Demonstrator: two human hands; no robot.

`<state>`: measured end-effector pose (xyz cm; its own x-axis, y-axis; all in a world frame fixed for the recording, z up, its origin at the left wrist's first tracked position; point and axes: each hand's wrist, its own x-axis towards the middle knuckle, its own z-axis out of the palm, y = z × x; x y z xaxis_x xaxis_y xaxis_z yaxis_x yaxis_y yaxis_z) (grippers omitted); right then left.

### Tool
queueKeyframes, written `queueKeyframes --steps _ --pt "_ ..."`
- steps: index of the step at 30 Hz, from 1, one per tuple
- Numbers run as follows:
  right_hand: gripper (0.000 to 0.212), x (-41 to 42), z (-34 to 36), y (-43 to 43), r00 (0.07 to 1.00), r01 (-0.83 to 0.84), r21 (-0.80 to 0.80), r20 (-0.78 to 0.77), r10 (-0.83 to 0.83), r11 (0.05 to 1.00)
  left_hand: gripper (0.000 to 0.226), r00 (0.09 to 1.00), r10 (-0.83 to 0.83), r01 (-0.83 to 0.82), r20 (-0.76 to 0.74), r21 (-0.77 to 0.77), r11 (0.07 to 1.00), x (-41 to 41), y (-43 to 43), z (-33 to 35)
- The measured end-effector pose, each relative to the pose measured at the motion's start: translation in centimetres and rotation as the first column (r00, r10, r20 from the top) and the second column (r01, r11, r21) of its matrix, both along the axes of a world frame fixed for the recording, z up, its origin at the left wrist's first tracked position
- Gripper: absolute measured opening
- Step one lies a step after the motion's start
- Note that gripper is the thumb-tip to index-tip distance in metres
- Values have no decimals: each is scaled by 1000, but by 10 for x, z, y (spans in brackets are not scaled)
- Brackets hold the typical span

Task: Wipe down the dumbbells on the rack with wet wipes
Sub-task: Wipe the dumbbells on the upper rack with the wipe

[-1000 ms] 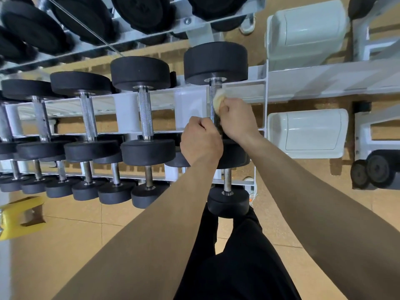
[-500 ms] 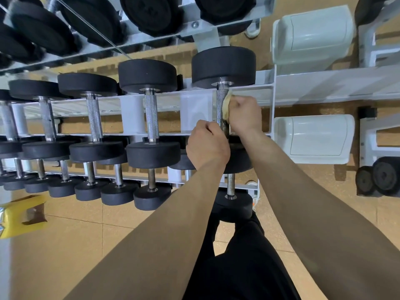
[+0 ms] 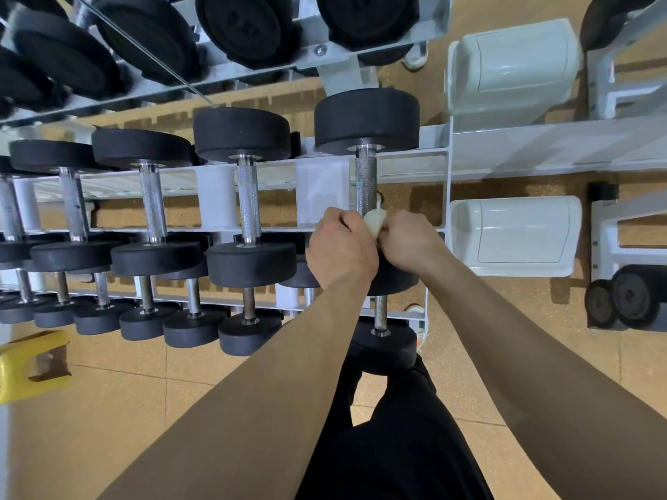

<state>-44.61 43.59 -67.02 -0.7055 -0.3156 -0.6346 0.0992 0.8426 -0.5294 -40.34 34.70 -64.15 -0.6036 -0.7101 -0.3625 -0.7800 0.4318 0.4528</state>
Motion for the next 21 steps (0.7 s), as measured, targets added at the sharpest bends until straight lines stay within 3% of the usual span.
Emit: queueKeyframes --steps 3,5,8,11,14,17,21 --pt "21 0 1 5 999 33 -64 -1 -33 997 28 1000 7 -7 0 -1 1000 1 0 1" --pt "18 0 4 9 984 172 -157 -18 -177 973 27 1000 11 -11 -4 0 1000 0 0 2" --pt "13 5 5 15 860 505 -309 101 -501 806 26 1000 24 -24 -7 5 1000 0 0 1" --pt "21 6 3 23 754 641 -408 182 -631 650 25 1000 24 -24 1 20 1000 1 0 1" --pt "26 3 8 28 691 710 -482 338 -639 513 26 1000 24 -24 -9 21 1000 1 -1 1" --pt "28 -8 15 26 643 764 -519 558 -525 383 26 1000 28 -28 -6 19 999 0 -1 1" --pt "11 -22 14 19 594 801 -445 674 -440 400 28 1000 25 -25 -17 8 1000 1 0 0"
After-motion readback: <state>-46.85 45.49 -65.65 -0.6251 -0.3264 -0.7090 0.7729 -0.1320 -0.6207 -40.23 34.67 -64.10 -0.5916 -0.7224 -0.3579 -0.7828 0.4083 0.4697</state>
